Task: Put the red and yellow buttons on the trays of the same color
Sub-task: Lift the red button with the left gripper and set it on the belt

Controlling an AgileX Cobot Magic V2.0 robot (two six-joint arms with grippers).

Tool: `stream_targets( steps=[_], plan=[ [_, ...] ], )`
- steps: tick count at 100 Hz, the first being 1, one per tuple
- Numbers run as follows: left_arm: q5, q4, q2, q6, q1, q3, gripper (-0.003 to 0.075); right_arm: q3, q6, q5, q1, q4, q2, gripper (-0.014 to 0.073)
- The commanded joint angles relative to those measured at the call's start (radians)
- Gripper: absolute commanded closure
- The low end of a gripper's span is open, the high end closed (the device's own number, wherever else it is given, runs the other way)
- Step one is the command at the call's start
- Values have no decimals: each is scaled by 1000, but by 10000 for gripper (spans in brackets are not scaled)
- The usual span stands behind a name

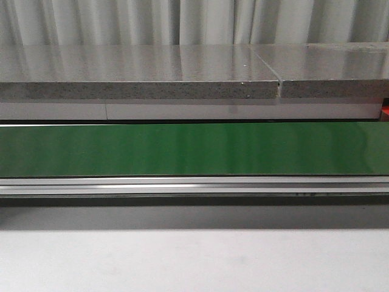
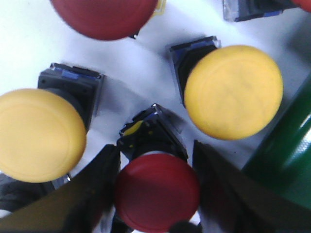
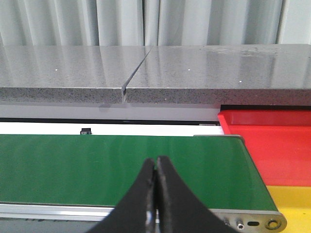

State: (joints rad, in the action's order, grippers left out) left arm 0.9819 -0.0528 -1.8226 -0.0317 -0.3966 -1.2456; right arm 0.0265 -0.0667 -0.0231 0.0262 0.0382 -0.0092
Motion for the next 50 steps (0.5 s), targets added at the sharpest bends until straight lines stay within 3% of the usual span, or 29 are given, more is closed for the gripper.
stream_targets(
  steps=[1,13,50],
  plan=[
    [-18,-4,44,-3,-5,-30,580,-14,3,76,1,13,-11,660],
    [6,6,58,22,-5,-30,618,-14,3,76,1,13,-11,660],
    [45,5,207,46,-3,-30,619,-14,3,76,1,13,-11,660]
  ],
)
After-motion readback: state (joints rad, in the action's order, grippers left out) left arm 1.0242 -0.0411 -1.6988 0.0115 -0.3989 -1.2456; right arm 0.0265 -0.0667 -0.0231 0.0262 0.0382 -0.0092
